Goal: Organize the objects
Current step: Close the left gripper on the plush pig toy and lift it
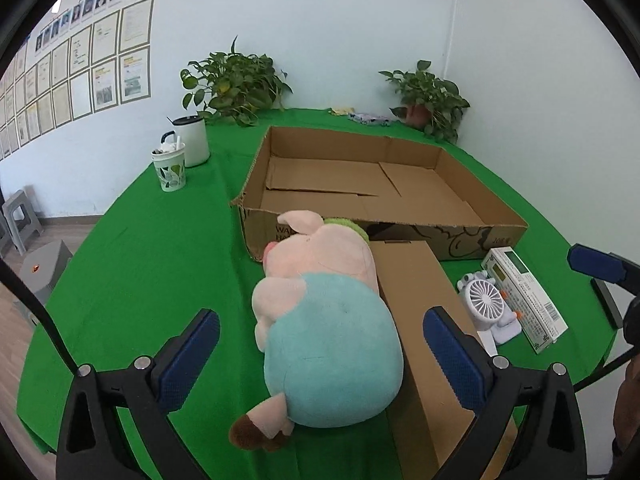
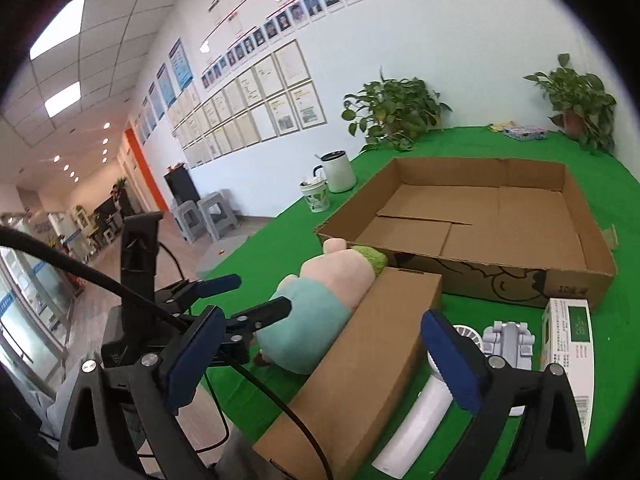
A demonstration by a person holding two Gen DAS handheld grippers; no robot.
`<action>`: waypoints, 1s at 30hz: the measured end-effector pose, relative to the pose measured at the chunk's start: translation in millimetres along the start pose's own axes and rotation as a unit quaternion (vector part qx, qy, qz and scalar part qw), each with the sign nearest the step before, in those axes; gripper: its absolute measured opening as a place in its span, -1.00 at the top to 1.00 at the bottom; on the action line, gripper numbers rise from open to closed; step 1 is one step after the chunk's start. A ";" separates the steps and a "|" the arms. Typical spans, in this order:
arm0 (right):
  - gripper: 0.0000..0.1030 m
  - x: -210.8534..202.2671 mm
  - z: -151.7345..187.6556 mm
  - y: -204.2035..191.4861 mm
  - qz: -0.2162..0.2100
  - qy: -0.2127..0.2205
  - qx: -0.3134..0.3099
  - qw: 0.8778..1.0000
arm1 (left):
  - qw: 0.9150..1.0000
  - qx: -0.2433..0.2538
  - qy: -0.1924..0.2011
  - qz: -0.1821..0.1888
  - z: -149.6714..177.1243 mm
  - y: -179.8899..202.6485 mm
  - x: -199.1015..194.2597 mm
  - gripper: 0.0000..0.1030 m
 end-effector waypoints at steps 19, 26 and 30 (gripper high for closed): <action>-0.92 5.8 -3.3 -73.6 -0.187 -0.070 -0.098 0.975 | 1.000 -0.010 -0.002 0.030 26.9 -29.5 8.2 -0.95; -0.93 83.0 17.0 -7.4 -0.010 -0.135 -0.064 0.989 | 0.999 -0.019 -0.004 0.029 31.5 -39.6 0.0 -0.85; -0.93 83.5 12.1 -3.5 0.048 -0.115 -0.100 0.987 | 0.999 -0.025 -0.005 0.036 33.2 -41.3 -0.3 -0.85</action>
Point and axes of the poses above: each gripper's, at about its wrist camera, not at the fingertips, and x roughly the way its jaws point, y to its right, z to its underside, the point moved 4 cm from there along x, roughly the way its jaws point, and after that the axes turned 9 degrees about z, right-handed, at the moved point
